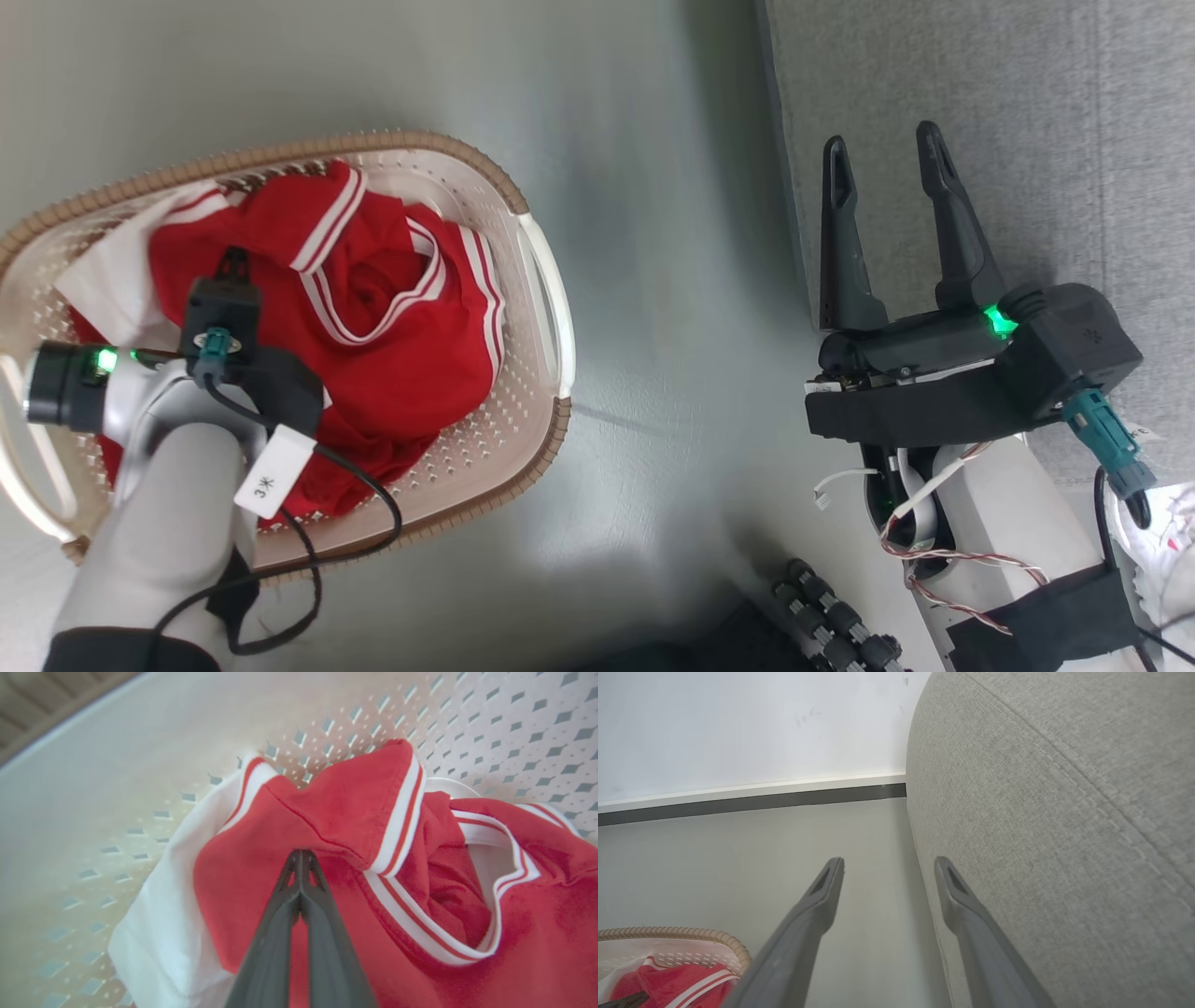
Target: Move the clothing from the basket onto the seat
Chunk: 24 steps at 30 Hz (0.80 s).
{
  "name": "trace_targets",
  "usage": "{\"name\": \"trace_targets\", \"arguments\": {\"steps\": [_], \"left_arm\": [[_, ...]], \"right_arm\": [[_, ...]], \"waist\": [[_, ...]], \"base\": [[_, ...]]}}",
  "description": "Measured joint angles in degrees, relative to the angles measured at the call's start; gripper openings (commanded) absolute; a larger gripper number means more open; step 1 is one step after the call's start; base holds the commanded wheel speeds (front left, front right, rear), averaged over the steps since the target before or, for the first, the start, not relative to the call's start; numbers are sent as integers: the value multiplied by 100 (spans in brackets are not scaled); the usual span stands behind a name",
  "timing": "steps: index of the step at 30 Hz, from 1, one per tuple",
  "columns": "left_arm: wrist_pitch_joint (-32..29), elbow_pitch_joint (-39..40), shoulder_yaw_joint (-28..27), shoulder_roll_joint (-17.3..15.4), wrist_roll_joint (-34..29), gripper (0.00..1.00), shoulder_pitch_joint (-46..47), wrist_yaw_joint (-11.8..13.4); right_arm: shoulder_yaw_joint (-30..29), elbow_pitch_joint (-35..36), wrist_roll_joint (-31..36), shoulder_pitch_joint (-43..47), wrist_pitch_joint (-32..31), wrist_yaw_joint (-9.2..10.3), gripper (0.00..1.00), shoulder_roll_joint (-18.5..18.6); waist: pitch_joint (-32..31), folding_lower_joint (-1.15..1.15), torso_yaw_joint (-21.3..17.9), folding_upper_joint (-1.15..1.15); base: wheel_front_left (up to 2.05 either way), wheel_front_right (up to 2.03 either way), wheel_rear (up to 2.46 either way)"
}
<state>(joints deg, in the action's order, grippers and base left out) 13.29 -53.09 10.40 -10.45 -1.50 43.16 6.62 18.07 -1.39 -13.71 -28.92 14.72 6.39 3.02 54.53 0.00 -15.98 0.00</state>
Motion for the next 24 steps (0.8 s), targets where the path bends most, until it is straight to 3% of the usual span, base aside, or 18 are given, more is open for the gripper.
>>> {"name": "trace_targets", "arguments": {"steps": [11,12,13,14,16,24], "left_arm": [[102,112,-9,315,191,2,-358,-64],[102,152,-8,353,201,25,-398,-66],[103,196,-8,389,216,39,-433,-89],[103,252,-8,425,237,67,-470,-116],[103,417,-18,485,328,100,-541,-169],[119,1163,-144,567,601,100,-967,-285]], "right_arm": [[-112,-435,-38,3,0,18,100,1],[-142,-482,-37,13,-1,18,100,1],[-163,-521,-36,20,-1,18,100,2],[-185,-555,-27,23,-1,18,100,2],[-238,-625,-19,34,-1,18,100,1],[-380,-848,14,167,-1,-15,100,76]], "waist": [[-560,0,126,0],[-627,0,142,0],[-698,0,160,0],[-769,0,178,0],[-919,0,217,0],[-1546,-2,413,0]], "base": [[0,0,0],[0,0,0],[0,0,0],[0,0,0],[0,0,0],[0,0,0]]}}
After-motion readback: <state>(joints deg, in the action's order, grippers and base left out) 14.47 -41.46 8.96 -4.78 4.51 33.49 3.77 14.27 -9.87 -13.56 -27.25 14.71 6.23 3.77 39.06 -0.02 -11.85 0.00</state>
